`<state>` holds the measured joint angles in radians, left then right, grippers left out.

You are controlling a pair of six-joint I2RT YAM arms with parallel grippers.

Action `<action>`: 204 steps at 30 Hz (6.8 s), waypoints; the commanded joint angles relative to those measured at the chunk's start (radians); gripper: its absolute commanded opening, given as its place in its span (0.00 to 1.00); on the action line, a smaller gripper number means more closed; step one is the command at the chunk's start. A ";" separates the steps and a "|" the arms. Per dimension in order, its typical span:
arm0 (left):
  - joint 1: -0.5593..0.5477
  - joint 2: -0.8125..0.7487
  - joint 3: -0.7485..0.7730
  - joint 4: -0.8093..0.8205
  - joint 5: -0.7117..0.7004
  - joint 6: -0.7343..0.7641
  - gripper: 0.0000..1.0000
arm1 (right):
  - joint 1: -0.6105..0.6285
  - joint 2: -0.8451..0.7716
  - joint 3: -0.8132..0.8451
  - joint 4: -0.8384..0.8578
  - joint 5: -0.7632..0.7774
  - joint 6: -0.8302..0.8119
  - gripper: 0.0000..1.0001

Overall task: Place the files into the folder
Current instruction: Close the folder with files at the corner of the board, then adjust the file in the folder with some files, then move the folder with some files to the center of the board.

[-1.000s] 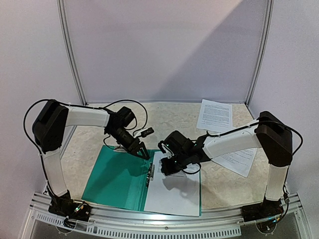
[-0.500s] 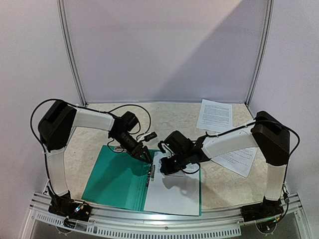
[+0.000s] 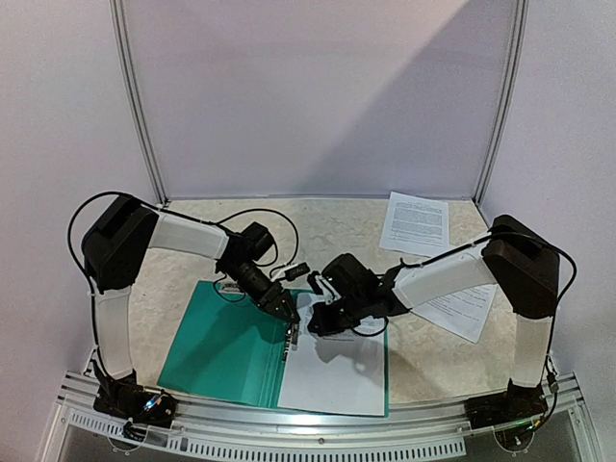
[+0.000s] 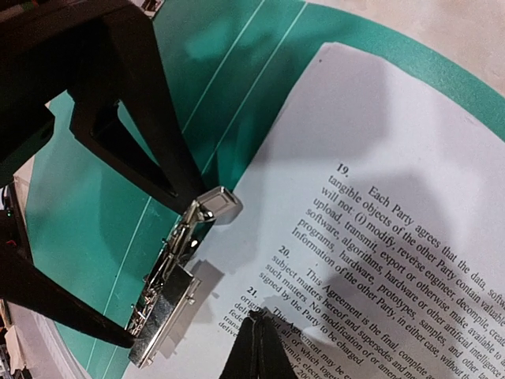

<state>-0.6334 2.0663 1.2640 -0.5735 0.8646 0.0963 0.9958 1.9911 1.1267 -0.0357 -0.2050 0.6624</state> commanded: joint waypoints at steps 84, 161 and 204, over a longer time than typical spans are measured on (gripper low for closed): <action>0.264 -0.511 -0.491 -0.229 -1.098 0.518 0.73 | -0.148 0.256 0.539 -0.562 0.127 -0.393 0.07; -0.084 -1.122 -0.765 -0.320 -0.897 0.695 1.00 | 0.623 0.111 0.294 -0.153 0.576 -0.690 0.98; 0.037 -1.065 -0.685 -0.340 -0.923 0.727 1.00 | 0.541 0.114 0.290 -0.459 0.820 -0.737 0.97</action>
<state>-0.6075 0.9897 0.5518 -0.9104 -0.0731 0.8227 1.6218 2.1151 1.4490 -0.3828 0.4706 -0.0544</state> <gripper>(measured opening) 0.995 0.975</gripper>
